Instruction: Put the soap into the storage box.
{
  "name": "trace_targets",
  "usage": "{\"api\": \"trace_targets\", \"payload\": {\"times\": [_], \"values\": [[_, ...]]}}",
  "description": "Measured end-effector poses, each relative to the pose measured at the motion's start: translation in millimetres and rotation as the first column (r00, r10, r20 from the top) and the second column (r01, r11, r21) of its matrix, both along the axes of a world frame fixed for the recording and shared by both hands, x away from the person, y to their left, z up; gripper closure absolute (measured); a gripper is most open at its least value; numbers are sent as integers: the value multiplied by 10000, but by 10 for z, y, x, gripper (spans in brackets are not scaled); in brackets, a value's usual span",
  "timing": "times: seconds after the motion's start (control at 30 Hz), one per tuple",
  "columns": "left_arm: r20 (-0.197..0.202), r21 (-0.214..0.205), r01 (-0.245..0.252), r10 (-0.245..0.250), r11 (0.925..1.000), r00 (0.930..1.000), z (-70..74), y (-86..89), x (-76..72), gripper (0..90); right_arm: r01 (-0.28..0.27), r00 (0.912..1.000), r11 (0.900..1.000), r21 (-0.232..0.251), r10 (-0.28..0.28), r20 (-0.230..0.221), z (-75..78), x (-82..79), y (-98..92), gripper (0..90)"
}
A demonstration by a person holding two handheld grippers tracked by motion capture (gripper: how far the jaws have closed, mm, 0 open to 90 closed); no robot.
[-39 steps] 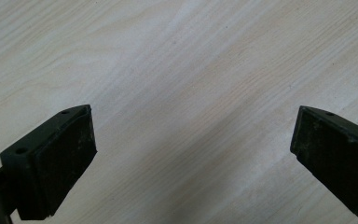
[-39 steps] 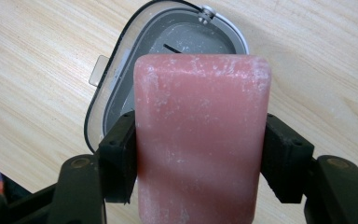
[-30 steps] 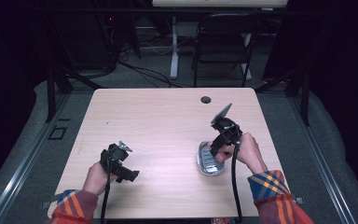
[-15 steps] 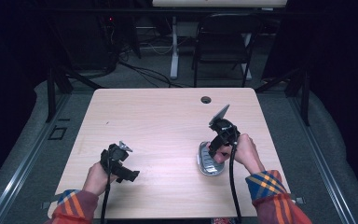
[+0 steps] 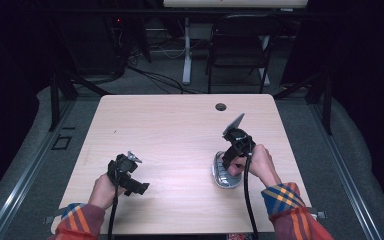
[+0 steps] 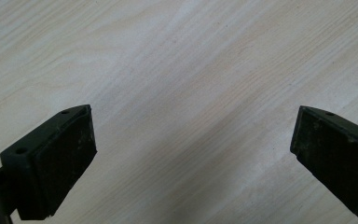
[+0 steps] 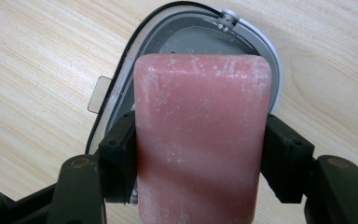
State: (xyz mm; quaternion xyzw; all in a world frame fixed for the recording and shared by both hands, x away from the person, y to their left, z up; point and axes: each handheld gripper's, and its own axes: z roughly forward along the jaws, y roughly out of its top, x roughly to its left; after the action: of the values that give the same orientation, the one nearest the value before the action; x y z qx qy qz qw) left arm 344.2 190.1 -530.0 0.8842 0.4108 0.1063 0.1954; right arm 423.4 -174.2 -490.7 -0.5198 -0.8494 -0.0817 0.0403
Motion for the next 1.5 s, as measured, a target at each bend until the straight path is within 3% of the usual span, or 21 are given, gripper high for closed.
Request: {"api": "trace_targets", "payload": {"times": [0.77,0.8,1.0,1.17,1.43,1.5], "values": [[-21,48,27,-27,10000,10000,9,3,-6,1,357,9994,9994,-2,-357,-38,6,-1,-20,366],[-18,32,23,-23,10000,10000,8,0,-5,1,428,9990,9989,215,-430,117,28,-10,-26,372],[-35,37,17,-17,10000,10000,5,-2,-6,1,375,9993,9989,266,-373,-62,46,-6,-46,376],[2,24,18,-18,10000,10000,11,-2,-15,1,345,9982,9981,505,-369,481,163,-41,-101,358],[-21,35,34,-34,10000,10000,7,1,-8,1,218,9906,9960,870,-332,1326,278,-81,-190,233],[-15,29,23,-23,10000,10000,6,3,-7,1,-88,9881,9976,694,-19,1536,327,-94,-201,167]]}}
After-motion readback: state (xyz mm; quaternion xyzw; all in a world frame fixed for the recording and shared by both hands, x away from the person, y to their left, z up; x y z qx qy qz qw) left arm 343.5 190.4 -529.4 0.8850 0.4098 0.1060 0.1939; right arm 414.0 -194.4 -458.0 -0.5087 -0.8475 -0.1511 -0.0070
